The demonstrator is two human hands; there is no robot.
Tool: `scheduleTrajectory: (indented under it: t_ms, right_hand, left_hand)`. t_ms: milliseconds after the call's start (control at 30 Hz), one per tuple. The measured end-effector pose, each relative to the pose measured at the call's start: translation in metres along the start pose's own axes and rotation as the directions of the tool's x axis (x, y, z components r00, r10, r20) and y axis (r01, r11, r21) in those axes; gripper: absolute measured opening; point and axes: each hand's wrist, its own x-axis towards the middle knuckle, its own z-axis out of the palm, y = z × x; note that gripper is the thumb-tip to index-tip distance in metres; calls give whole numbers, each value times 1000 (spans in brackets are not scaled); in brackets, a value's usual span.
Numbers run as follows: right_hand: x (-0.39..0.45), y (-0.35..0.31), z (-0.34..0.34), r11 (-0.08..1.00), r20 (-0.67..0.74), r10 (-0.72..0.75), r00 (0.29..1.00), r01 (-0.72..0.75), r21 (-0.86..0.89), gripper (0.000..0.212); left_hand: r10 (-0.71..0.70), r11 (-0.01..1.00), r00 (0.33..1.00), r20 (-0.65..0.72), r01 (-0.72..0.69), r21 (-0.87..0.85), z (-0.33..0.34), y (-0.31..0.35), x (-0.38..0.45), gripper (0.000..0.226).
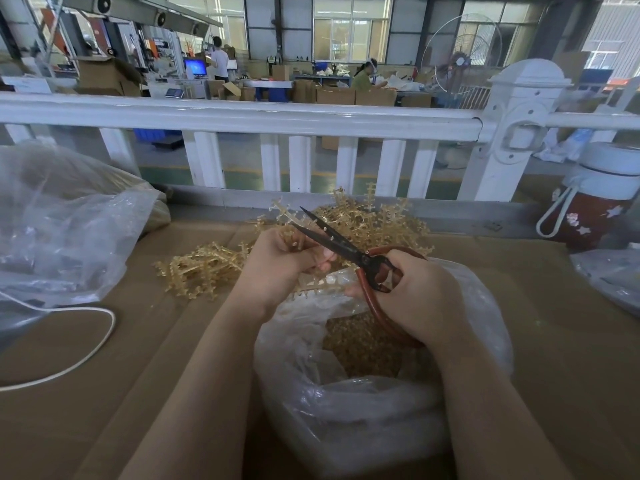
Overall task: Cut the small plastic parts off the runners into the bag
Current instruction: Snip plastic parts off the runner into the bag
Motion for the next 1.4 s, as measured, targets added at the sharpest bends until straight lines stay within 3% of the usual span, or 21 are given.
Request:
scheduleTrajectory:
  t_ms: [233, 400, 733, 1000, 1167, 1400]
  right_hand:
    - [0, 1, 1, 1000, -7, 7, 1000, -7, 20, 52]
    - [0, -1, 1, 997, -25, 29, 999, -27, 73, 59]
    - [1, 0, 2, 993, 30, 45, 999, -48, 111, 72]
    - [0, -1, 1, 1000, 4, 19, 1000, -19, 11, 55]
    - [-1, -5, 0, 998, -4, 6, 1000, -6, 70, 76]
    - [-1, -6, -1, 995, 41, -4, 999, 1, 96, 55]
  left_hand:
    - [0, 1000, 999, 46, 1, -15, -3, -4, 2, 8]
    - [28, 993, 999, 25, -25, -112, -4, -5, 1, 11]
    - [72, 994, 997, -35, -75, -80, -1, -4, 0, 19]
    - [78, 997, 997, -14, -78, -15, 2, -5, 0, 11]
    - [101, 995, 995, 22, -101, -6, 0, -6, 0, 5]
    - [119, 992, 991, 68, -116, -41, 0, -4, -3, 16]
